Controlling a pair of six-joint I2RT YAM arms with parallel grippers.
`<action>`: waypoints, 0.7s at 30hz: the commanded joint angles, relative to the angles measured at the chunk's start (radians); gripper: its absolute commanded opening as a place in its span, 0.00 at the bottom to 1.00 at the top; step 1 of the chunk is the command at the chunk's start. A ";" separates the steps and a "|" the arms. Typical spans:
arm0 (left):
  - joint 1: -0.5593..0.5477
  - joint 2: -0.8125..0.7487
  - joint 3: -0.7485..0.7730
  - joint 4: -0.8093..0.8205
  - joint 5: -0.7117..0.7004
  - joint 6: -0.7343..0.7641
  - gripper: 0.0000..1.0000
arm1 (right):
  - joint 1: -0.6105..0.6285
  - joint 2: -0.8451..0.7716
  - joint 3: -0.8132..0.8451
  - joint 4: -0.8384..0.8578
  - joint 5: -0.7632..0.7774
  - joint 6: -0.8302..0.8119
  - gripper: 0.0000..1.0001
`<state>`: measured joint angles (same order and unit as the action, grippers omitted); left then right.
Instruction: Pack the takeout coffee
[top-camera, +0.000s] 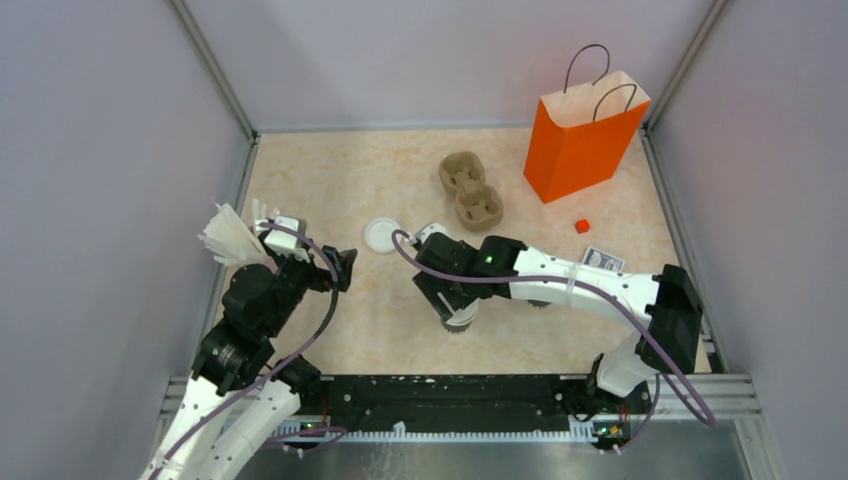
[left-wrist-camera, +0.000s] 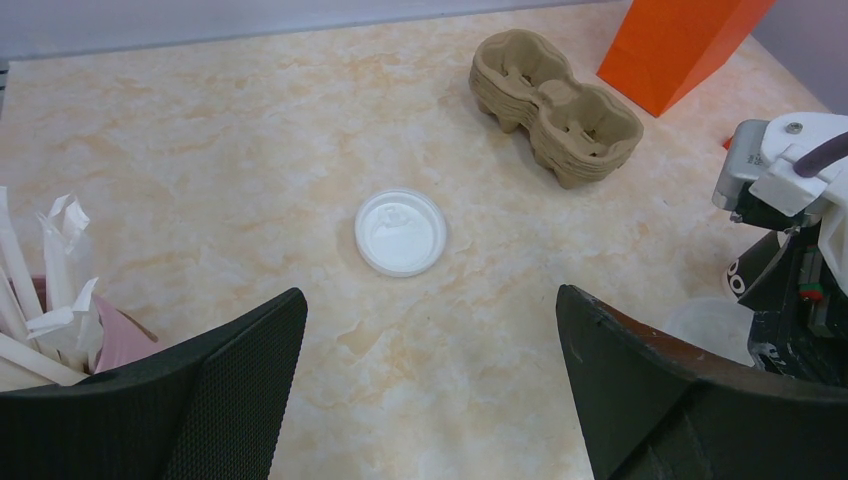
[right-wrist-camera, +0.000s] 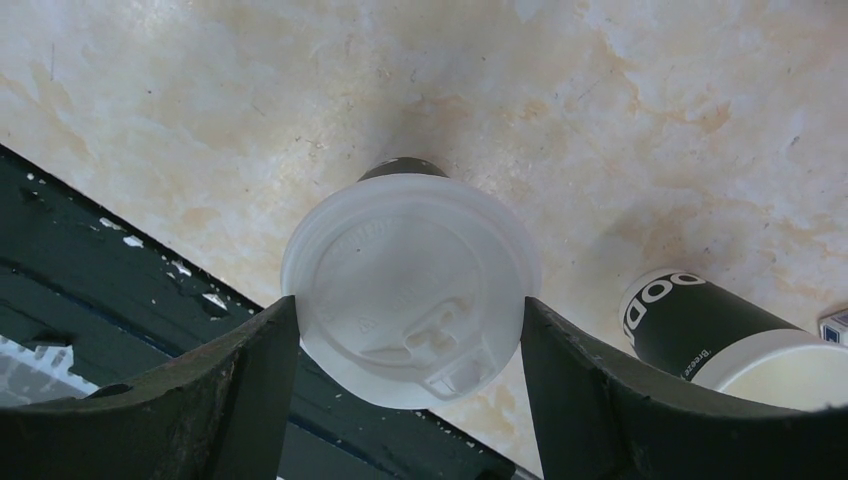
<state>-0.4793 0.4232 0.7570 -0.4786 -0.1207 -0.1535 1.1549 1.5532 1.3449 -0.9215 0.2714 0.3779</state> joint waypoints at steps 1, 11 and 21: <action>0.001 -0.007 -0.008 0.035 -0.006 0.013 0.99 | 0.017 0.002 0.064 -0.028 0.027 0.000 0.70; 0.002 -0.010 -0.007 0.034 -0.006 0.012 0.99 | 0.017 0.018 0.058 -0.043 0.011 0.004 0.71; 0.001 -0.011 -0.008 0.034 -0.008 0.012 0.99 | 0.019 0.035 0.033 -0.012 0.014 -0.001 0.72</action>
<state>-0.4793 0.4229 0.7570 -0.4786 -0.1211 -0.1535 1.1587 1.5787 1.3636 -0.9485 0.2756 0.3779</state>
